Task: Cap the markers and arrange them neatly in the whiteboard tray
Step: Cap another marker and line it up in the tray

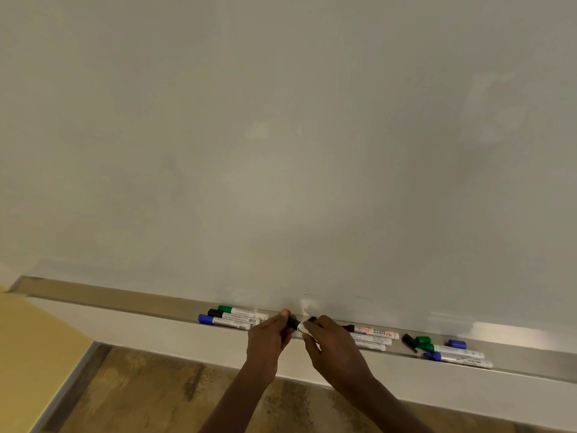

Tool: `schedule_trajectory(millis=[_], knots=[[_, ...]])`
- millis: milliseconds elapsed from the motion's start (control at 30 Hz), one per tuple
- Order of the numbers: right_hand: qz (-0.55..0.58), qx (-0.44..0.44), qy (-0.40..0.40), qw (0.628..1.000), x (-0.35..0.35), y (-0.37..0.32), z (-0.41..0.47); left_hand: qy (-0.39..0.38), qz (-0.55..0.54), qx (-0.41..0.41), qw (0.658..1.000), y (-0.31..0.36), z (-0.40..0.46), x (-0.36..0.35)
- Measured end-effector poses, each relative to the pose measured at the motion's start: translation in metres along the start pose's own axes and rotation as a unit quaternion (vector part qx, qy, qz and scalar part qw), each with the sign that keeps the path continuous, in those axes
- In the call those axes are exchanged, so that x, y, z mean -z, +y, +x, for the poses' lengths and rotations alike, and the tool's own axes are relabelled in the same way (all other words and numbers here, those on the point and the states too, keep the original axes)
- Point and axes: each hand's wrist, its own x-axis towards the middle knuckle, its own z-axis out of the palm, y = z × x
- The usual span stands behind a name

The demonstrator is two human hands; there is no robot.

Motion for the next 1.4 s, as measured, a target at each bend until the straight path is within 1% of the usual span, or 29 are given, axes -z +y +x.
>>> schedule_trajectory(millis=[67, 167, 267, 333, 400, 433, 500, 567, 633, 733, 833, 933, 1033, 1167, 1400], knots=[[0.027, -0.021, 0.001, 0.999, -0.003, -0.002, -0.001, 0.008, 0.010, -0.004, 1.000, -0.001, -0.003, -0.001], [0.098, -0.080, 0.007, 0.992, -0.004, -0.013, -0.003, 0.026, 0.019, 0.001, 0.999, -0.002, -0.006, 0.000], [0.164, -0.151, 0.018, 0.975, -0.006, -0.018, -0.003, 0.047, 0.035, 0.008, 0.998, -0.005, -0.007, 0.001], [0.202, -0.187, 0.031, 0.961, -0.005, -0.018, -0.002, 0.039, 0.034, 0.015, 0.999, -0.004, -0.007, 0.001], [0.227, -0.195, 0.029, 0.954, -0.001, -0.016, 0.002, 0.025, 0.016, 0.009, 1.000, -0.001, -0.009, 0.001], [0.234, -0.189, 0.016, 0.954, 0.002, -0.014, 0.005, 0.025, 0.009, 0.000, 1.000, 0.001, -0.009, 0.001], [0.223, -0.163, -0.027, 0.961, 0.006, -0.009, 0.010, 0.042, 0.008, -0.019, 0.999, 0.004, -0.008, 0.001], [0.176, -0.142, -0.068, 0.972, 0.007, 0.000, 0.011, 0.077, 0.006, -0.029, 0.997, 0.008, -0.004, 0.003], [0.125, -0.130, -0.085, 0.980, 0.005, 0.009, 0.008, 0.100, 0.012, -0.028, 0.995, 0.012, 0.004, 0.008], [0.073, -0.120, -0.059, 0.988, -0.001, 0.018, 0.003, 0.100, 0.045, -0.023, 0.994, 0.012, 0.011, 0.017], [0.017, -0.124, -0.026, 0.992, -0.008, 0.019, 0.006, 0.149, 0.106, -0.050, 0.982, 0.008, 0.015, 0.027], [-0.034, -0.116, -0.030, 0.992, -0.015, 0.019, 0.013, 0.184, 0.108, -0.050, 0.976, 0.007, 0.014, 0.038], [-0.057, -0.101, -0.046, 0.992, -0.027, 0.019, 0.018, 0.180, 0.098, -0.031, 0.978, 0.003, 0.015, 0.047], [-0.050, -0.086, -0.051, 0.994, -0.044, 0.018, 0.021, 0.160, 0.077, -0.012, 0.984, -0.003, 0.015, 0.051], [-0.020, -0.059, -0.075, 0.995, -0.062, 0.017, 0.030, 0.131, 0.061, -0.023, 0.989, -0.007, 0.017, 0.049]])
